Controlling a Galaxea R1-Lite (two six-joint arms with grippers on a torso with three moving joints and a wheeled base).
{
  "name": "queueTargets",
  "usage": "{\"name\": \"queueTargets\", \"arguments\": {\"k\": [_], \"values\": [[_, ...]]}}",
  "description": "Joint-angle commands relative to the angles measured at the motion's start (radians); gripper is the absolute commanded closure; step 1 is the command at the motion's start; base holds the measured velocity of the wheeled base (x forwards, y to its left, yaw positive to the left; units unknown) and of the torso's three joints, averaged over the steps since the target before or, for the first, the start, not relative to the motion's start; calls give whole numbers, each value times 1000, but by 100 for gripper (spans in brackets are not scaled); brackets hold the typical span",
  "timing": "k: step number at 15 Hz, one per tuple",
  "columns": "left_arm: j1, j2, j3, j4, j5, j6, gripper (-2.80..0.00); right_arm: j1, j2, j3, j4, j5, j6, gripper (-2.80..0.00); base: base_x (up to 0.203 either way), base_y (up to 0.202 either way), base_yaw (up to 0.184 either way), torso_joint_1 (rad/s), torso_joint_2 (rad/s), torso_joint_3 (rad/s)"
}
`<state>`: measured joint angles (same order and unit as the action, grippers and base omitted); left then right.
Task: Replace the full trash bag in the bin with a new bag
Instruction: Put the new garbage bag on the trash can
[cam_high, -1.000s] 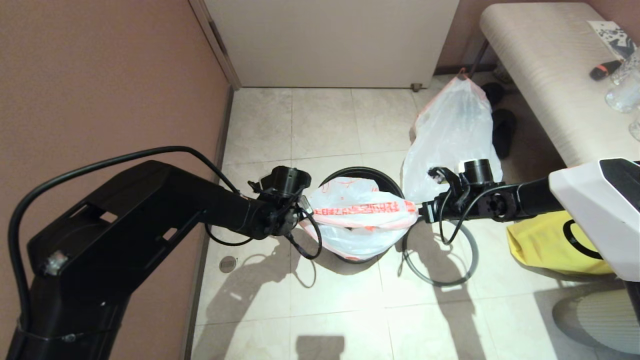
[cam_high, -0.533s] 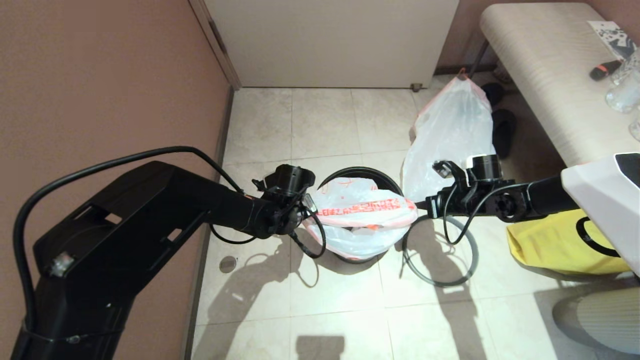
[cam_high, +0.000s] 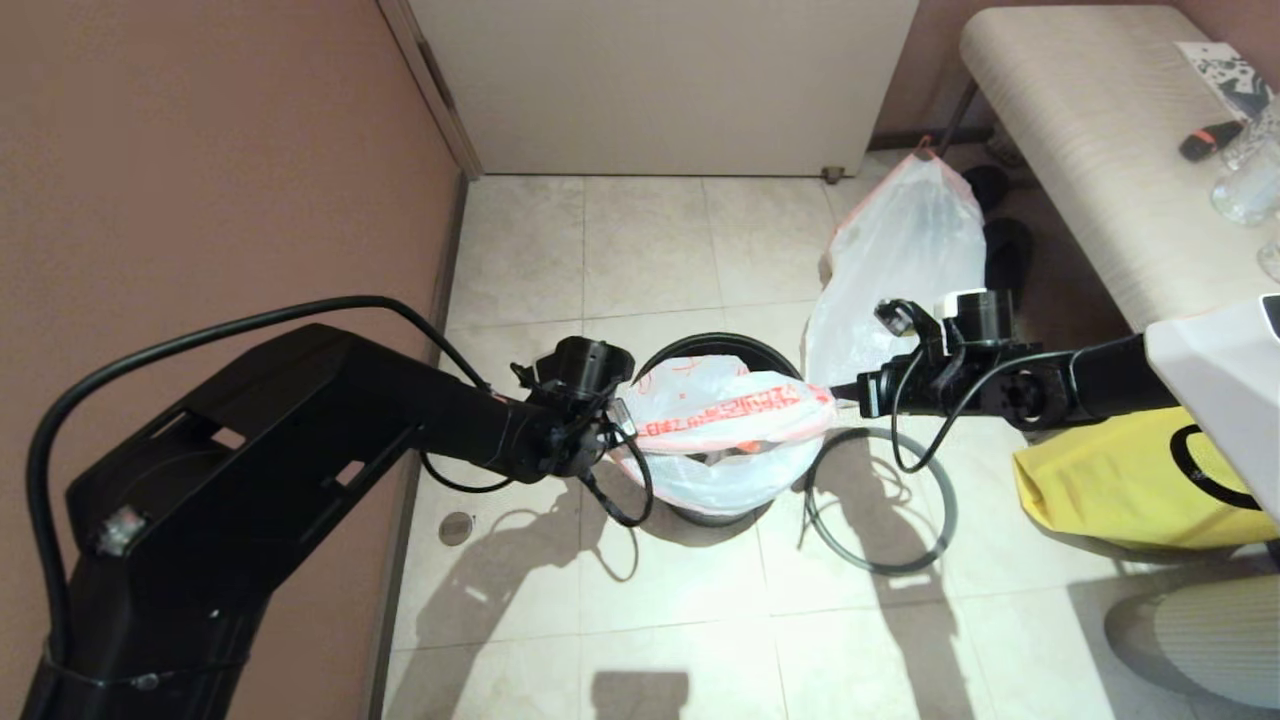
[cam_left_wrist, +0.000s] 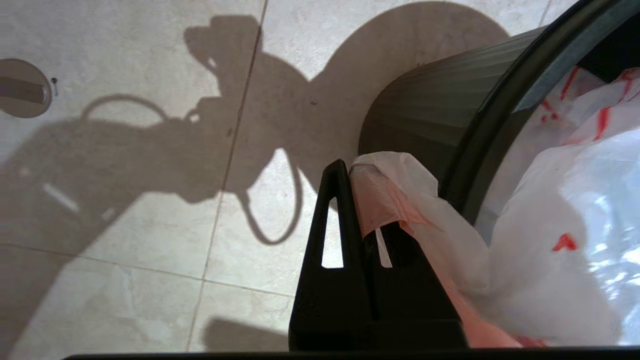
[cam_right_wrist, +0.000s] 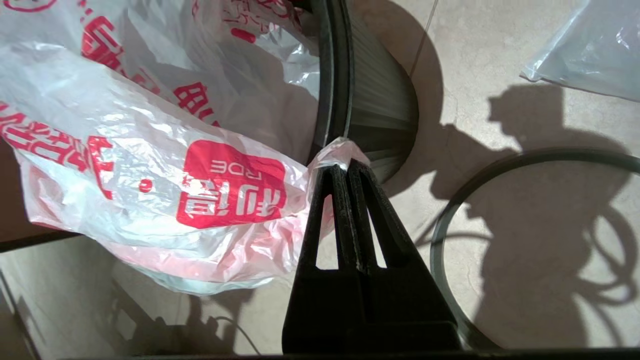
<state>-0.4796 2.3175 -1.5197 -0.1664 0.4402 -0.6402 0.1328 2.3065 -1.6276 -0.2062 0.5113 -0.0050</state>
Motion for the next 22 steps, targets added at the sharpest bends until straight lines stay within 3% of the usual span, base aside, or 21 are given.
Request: {"name": "queueTargets", "arguments": {"k": [1, 3, 4, 5, 8, 10, 12, 14, 16, 17, 18, 19, 22], "values": [[5, -10, 22, -1, 5, -2, 0, -4, -28, 20, -6, 3, -3, 0, 0, 0, 0, 0, 0, 0], [9, -13, 28, -4, 5, 26, 0, -15, -36, 26, -6, 4, -17, 0, 0, 0, 0, 0, 0, 0], [9, -12, 20, -8, 5, 28, -280, -15, -36, 36, -6, 4, -39, 0, 0, 0, 0, 0, 0, 0], [8, -10, 7, -10, 6, 24, -280, -15, -36, 45, -4, 4, -65, -280, 0, 0, 0, 0, 0, 0], [7, -20, 4, -9, 7, 23, -280, -15, -60, 48, 16, 4, -56, -280, 0, 0, 0, 0, 0, 0], [4, -42, 23, -1, 6, 21, -280, -13, -109, 45, 124, 1, -72, -280, 0, 0, 0, 0, 0, 0], [2, -81, 67, 1, 8, 21, -280, -14, -157, 27, 314, -12, -184, -280, 0, 0, 0, 0, 0, 0], [-2, -133, 127, 10, 10, 21, -280, -15, -181, 16, 431, -88, -314, -280, 0, 0, 0, 0, 0, 0], [-2, -187, 186, 18, 11, 13, -280, -15, -185, 15, 439, -114, -329, -280, 0, 0, 0, 0, 0, 0], [-3, -215, 219, 19, 10, 7, 0, -15, -191, 17, 440, -114, -331, -280, 0, 0, 0, 0, 0, 0], [-11, -245, 262, 20, 10, 4, 0, -15, -199, 22, 440, -114, -334, -280, 0, 0, 0, 0, 0, 0], [-29, -270, 297, 19, 9, 2, 0, -14, -203, 22, 441, -114, -330, 0, 0, 0, 0, 0, 0, 0], [-69, -302, 333, 29, 11, -47, 0, -10, -203, 20, 441, -116, -329, 0, 0, 0, 0, 0, 0, 0]]}}
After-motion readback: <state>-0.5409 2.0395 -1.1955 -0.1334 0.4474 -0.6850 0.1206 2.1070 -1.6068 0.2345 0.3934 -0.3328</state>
